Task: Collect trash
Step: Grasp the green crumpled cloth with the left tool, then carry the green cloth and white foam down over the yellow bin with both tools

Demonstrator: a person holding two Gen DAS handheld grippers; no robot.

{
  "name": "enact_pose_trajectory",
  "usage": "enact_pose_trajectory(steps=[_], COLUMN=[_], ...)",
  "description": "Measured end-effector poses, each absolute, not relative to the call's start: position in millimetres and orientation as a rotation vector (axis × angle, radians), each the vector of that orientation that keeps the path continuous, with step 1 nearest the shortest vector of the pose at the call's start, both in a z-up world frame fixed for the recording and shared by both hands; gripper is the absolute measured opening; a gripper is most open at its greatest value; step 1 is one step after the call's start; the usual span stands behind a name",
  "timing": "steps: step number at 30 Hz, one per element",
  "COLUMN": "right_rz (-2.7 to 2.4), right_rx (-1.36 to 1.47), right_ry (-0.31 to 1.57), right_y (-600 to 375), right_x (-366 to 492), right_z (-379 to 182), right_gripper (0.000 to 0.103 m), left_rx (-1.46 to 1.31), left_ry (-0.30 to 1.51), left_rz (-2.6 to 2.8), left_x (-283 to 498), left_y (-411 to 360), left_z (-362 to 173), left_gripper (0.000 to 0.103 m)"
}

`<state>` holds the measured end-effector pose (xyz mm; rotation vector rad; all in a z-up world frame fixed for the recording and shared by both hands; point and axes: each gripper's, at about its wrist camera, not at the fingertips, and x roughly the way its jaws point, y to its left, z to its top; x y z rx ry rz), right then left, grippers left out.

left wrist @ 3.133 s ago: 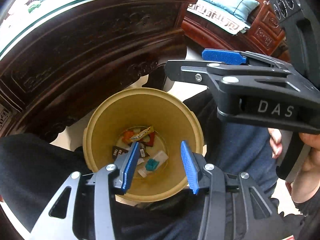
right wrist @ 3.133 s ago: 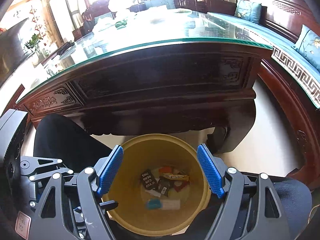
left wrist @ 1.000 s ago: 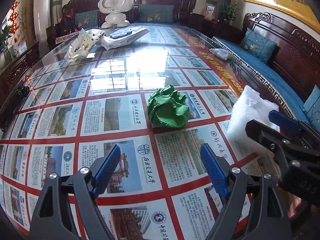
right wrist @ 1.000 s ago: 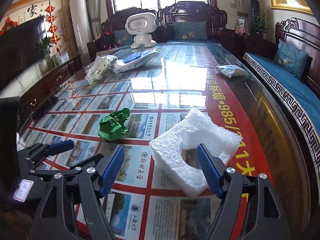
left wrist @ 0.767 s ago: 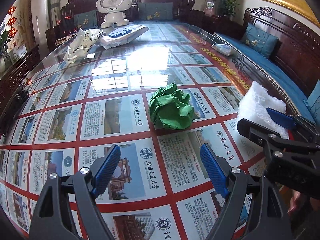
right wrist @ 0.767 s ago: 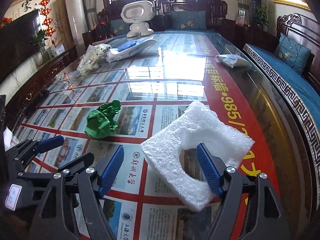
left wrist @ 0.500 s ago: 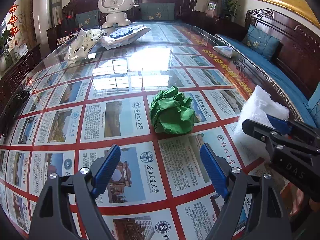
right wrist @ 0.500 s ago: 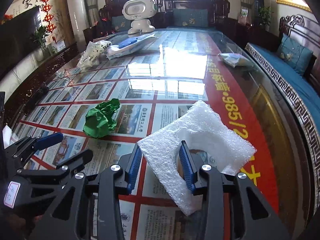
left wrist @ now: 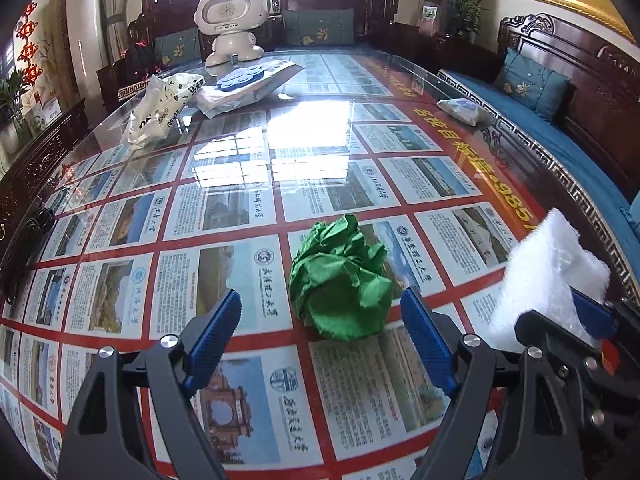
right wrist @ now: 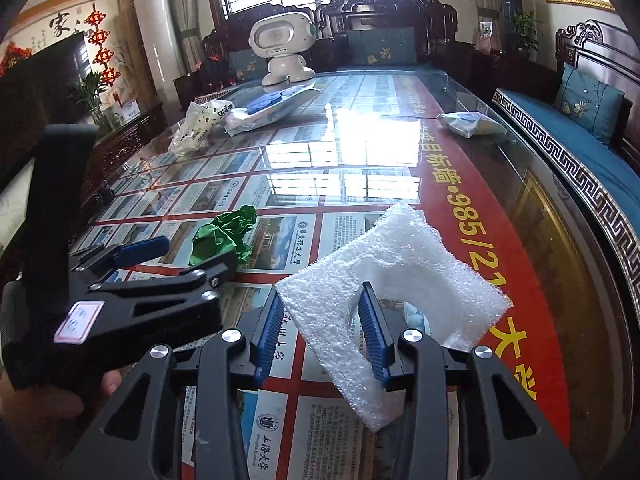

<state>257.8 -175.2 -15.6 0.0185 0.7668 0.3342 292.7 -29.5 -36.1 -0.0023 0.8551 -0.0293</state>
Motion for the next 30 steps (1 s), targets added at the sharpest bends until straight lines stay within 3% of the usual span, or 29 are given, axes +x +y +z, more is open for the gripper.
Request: enact_pose_trajectory(steps=[2, 6, 11, 30], right_rz=[0.336, 0.343, 0.346, 0.357], right_rx=[0.019, 0.025, 0.028, -0.002], right_ry=[0.766, 0.767, 0.762, 0.717], right_y=[-175.6, -176.3, -176.9, -170.6], right_x=[257.6, 257.1, 255.7, 228.5], right_z=[-16.4, -19.0, -19.3, 4.6], right_gripper=[0.038, 0.038, 0.038, 0.037], left_rx=[-0.025, -0.026, -0.017, 0.017], left_ry=[0.878, 0.896, 0.895, 0.829], left_rz=[-0.041, -0.028, -0.045, -0.169], left_x=[299.8, 305.7, 301.4, 237.5], left_y=[-28.2, -25.2, -22.2, -43.2], left_z=[-40.0, -46.2, -44.6, -18.1], left_gripper=[0.077, 0.053, 0.041, 0.039])
